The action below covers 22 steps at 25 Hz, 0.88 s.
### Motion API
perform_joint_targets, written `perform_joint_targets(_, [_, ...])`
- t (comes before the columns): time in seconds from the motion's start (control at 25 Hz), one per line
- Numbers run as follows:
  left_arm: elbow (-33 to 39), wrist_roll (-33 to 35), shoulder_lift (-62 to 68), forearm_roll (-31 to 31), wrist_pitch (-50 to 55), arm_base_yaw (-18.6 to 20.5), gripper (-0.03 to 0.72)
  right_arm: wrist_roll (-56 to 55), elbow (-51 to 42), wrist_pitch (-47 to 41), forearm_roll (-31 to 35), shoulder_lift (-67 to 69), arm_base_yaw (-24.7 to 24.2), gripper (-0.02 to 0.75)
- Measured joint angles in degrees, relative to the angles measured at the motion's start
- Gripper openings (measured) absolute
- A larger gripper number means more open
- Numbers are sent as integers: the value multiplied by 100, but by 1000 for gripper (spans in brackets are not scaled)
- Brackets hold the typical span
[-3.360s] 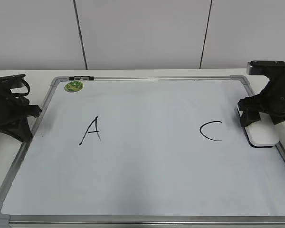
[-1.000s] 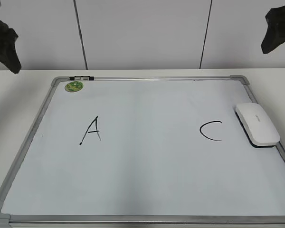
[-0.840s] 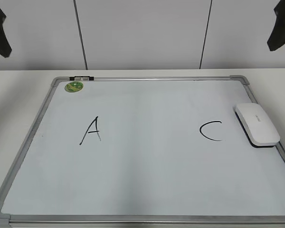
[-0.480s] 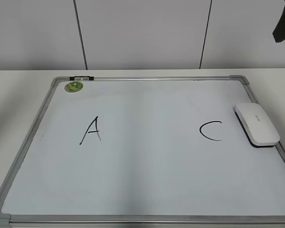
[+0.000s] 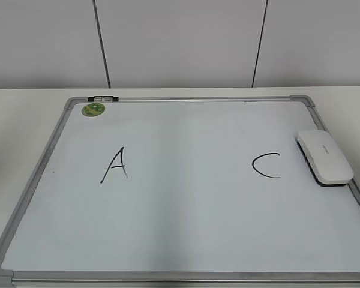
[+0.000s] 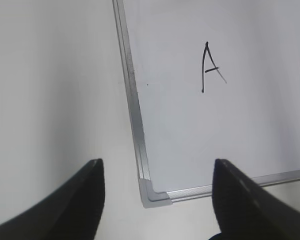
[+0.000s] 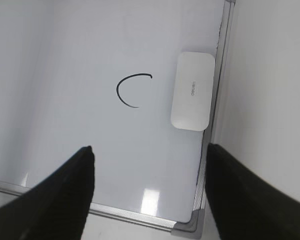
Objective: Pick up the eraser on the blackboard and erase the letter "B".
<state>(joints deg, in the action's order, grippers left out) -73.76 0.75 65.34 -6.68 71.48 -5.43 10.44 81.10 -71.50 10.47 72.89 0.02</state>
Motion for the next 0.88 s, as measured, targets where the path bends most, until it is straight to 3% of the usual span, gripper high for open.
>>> perform_joint_targets(0.44, [1434, 0, -1924, -163, 46, 0, 489, 14, -1803, -53, 148, -2570, 0, 531])
perform_joint_targets(0.88, [2901, -4, -3383, -169, 69, 0, 489, -81, -3617, 303, -176, -4572, 0, 531])
